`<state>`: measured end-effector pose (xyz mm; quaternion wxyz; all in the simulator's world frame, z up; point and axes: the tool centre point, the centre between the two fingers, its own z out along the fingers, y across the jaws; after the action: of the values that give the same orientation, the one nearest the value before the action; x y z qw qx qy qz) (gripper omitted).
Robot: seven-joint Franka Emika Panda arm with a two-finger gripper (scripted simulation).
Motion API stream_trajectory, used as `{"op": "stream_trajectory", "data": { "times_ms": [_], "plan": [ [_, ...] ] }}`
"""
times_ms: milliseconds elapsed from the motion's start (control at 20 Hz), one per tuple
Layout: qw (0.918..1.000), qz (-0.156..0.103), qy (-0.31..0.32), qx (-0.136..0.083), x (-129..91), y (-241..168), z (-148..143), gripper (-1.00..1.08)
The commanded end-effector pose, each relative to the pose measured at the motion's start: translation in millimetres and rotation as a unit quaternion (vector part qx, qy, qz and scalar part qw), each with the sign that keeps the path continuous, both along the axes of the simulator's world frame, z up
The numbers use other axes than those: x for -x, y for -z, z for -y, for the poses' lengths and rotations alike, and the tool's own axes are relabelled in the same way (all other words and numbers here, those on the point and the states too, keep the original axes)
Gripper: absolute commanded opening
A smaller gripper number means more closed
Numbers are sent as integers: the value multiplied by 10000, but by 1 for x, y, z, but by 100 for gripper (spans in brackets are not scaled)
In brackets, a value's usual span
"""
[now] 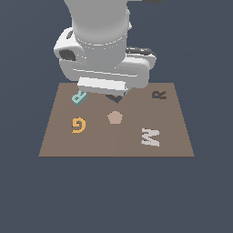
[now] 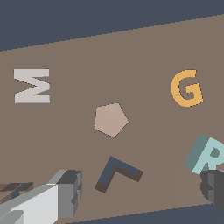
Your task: Insert a designated object into the corresponding slot on a board.
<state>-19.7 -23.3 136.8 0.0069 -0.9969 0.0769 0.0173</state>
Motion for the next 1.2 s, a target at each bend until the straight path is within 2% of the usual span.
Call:
{"op": "stream_trajectory", "data": {
  "times_ms": [0,200,550,850,1150],
  "plan": [
    [9995,17,317,22,3,12,19,100],
    [9952,61,976,63,14,37,56,100],
    [9813,124,1915,114,37,73,106,100],
    [9736,147,2276,128,48,88,124,100],
    [9740,146,2259,120,48,87,123,100]
  ]
}}
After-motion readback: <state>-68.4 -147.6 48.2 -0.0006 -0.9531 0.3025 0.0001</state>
